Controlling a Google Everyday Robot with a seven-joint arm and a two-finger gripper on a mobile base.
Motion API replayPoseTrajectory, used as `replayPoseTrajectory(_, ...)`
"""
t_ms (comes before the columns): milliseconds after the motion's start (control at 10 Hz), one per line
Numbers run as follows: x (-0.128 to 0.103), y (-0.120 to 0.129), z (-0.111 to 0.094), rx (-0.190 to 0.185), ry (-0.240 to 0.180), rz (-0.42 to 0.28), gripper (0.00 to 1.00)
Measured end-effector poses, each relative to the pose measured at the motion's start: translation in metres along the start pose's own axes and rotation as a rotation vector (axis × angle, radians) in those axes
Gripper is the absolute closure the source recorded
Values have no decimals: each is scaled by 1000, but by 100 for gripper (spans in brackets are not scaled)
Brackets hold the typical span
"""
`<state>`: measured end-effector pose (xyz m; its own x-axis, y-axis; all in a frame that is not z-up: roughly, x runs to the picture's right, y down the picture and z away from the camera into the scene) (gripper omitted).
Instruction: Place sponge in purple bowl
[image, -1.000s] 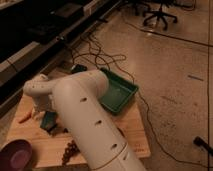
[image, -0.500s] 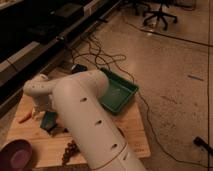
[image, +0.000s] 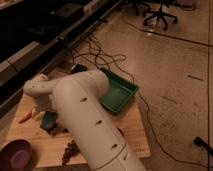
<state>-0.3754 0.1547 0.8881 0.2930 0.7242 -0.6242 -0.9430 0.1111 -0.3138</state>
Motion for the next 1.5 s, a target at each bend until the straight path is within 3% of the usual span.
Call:
replayPoseTrajectory(1000,0,0,0,0,1,1,21)
replayPoseTrajectory(1100,0,0,0,0,1,1,25)
replayPoseTrajectory(1500,0,-4,-1,6,4,5,66)
